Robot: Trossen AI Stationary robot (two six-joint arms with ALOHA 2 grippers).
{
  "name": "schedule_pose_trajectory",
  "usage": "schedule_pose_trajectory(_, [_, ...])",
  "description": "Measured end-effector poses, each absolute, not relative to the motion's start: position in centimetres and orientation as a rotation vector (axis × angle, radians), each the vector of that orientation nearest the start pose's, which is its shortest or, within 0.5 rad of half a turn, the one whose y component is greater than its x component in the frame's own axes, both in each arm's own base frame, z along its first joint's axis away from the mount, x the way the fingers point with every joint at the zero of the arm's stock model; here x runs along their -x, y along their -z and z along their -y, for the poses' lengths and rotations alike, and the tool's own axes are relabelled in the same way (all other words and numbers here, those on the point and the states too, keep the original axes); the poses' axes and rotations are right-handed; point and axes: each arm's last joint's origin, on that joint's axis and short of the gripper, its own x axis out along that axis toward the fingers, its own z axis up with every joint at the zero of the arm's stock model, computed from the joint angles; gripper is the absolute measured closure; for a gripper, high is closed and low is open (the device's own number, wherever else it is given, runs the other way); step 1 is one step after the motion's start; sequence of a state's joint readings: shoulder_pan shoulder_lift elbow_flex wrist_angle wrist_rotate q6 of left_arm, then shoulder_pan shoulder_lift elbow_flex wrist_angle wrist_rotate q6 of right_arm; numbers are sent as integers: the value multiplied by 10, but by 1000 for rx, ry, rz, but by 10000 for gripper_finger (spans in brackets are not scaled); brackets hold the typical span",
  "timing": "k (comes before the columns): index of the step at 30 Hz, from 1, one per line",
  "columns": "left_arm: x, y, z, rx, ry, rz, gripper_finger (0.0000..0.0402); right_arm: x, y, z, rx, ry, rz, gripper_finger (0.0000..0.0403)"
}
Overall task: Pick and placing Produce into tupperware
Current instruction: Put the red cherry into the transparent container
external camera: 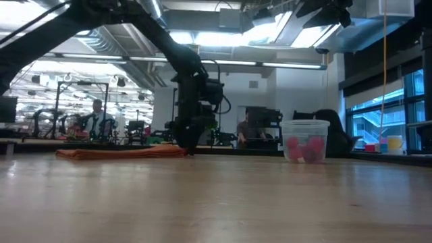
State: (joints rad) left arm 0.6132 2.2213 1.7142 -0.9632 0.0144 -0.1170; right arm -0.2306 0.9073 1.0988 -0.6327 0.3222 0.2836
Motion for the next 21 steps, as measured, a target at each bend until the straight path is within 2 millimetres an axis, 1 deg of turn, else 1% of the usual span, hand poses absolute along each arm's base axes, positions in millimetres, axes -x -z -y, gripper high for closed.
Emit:
schedule_pose_trajectory(1, [-355, -146, -249, 554, -565, -1406, 227, -166, -376, 48, -251, 603, -366, 163])
schedule_pose_trajectory(2, [-355, -145, -249, 557, -559, -1405, 227, -166, -376, 48, -251, 603, -366, 163])
schedule_pose_trajectory(9, [-355, -145, -250, 550, -564, -1406, 227, -166, -376, 48, -250, 602, -368, 163])
schedule_pose_trajectory(15, [-350, -145, -247, 505, -524, -1487, 227, -165, -375, 48, -249, 604, -381, 163])
schedule_pose_trajectory(21, [-350, -145, -246, 485, -536, -1499, 227, -165, -375, 48, -249, 604, -383, 163])
